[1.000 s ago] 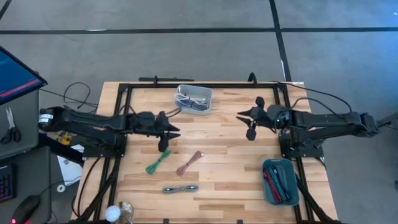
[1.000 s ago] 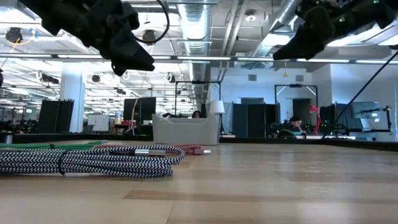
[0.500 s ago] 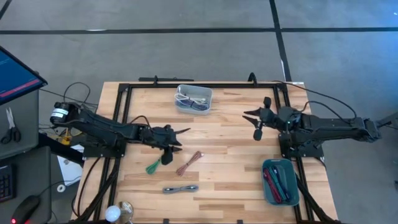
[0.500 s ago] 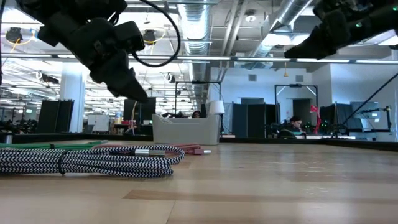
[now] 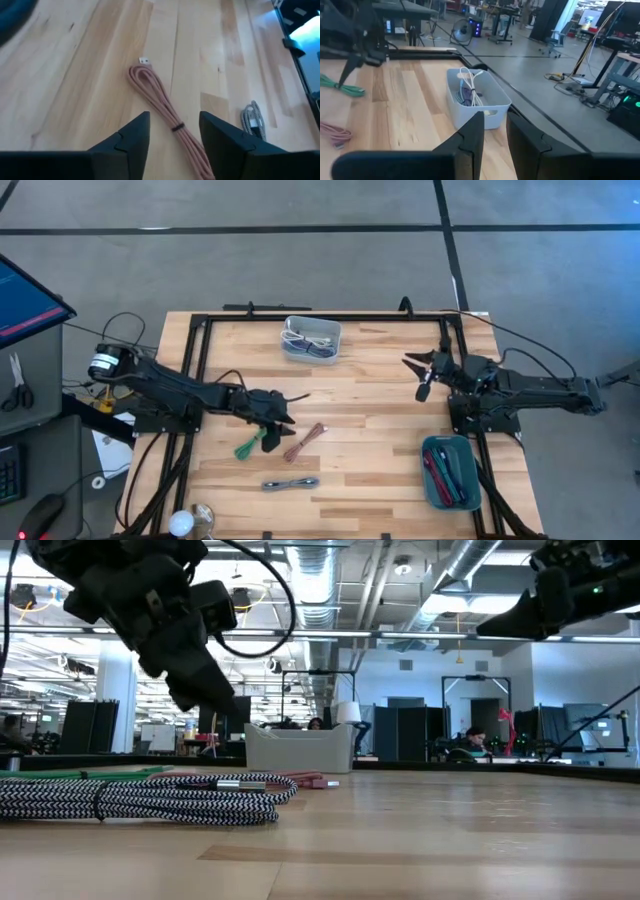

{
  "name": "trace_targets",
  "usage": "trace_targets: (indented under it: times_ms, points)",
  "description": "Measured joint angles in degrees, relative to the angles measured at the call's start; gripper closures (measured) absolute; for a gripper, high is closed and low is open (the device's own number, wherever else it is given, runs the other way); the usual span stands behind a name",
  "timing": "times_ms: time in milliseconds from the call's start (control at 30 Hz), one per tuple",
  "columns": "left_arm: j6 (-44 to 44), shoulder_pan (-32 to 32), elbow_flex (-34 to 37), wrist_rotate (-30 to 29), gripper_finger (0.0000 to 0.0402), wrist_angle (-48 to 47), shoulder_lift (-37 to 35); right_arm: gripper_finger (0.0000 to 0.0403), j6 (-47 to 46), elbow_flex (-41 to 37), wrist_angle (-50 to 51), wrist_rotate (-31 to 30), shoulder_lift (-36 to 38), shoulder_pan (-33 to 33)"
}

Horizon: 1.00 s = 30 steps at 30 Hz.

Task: Pick & Place USB Port
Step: Put the pink charger cable into the gray bin

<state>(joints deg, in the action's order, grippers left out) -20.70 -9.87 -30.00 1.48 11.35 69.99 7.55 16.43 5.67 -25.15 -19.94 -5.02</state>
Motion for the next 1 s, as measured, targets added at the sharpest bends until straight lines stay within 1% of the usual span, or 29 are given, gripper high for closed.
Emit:
trace_targets:
  times_ms: [133,267,367,600,733,800,1000]
  points:
    - [-3.1,0.0,0.0,0.0,0.0210,4.2,3.6,0.0328,0.0,0.0,-0.1,0.0,0.2,0.0]
    - [-6.3,-0.2,0.0,4.5,0.0198,10.4,7.5,0.0328,0.0,0.0,-0.1,0.0,0.1,0.0]
    - [-7.7,-1.0,0.0,5.4,0.0197,14.5,9.8,0.0328,0.0,0.0,-0.1,0.0,0.1,0.0]
    - [-9.8,-1.1,0.0,2.6,0.0203,14.8,13.9,0.0328,0.0,0.0,-1.0,0.0,0.1,0.0]
    - [-10.4,-1.2,0.0,2.6,0.0203,15.6,17.0,0.0328,-0.1,0.0,-1.5,0.0,0.1,0.0]
    - [-12.2,-1.2,0.0,3.1,0.0203,16.3,18.2,0.0328,-0.1,0.0,-1.5,0.1,0.1,0.1]
    - [-13.1,-1.5,-0.1,3.2,0.0203,19.1,20.0,0.0328,-0.1,0.0,-1.5,0.2,0.1,0.1]
